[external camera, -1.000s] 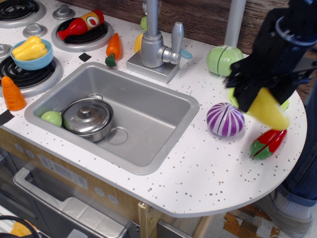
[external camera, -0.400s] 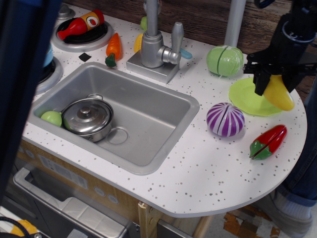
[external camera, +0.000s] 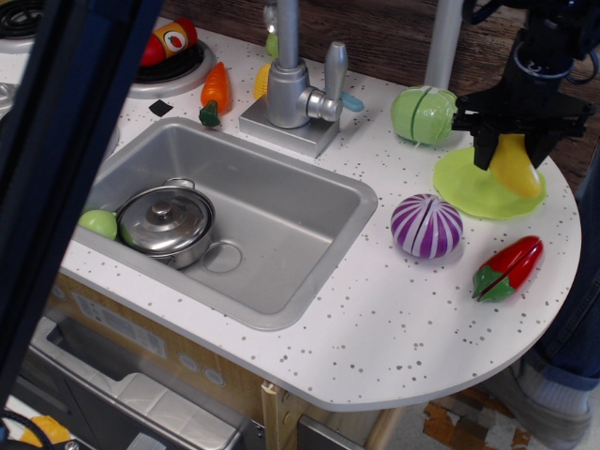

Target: Put banana on plate

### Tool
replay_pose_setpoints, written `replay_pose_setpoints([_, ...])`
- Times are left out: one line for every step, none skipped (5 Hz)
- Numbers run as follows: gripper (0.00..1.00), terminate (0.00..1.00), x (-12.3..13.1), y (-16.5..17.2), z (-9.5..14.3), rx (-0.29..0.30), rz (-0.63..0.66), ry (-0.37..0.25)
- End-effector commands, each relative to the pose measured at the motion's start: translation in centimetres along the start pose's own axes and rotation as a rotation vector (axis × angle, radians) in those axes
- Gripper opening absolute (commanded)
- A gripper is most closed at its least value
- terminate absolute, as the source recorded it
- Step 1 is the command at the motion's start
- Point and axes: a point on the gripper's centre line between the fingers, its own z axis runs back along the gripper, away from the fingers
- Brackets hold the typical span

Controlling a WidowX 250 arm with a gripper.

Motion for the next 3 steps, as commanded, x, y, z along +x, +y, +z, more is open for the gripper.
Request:
replay_pose_setpoints([1.0,0.0,1.73,-0.01,1.52,-0.057,-0.011,-0.055])
replay_pose_setpoints([1.0,0.0,1.73,-0.01,1.52,-0.057,-0.011,-0.055])
replay_pose_setpoints([1.0,1.0,1.73,-0.01,1.52,-0.057,-0.011,-0.055])
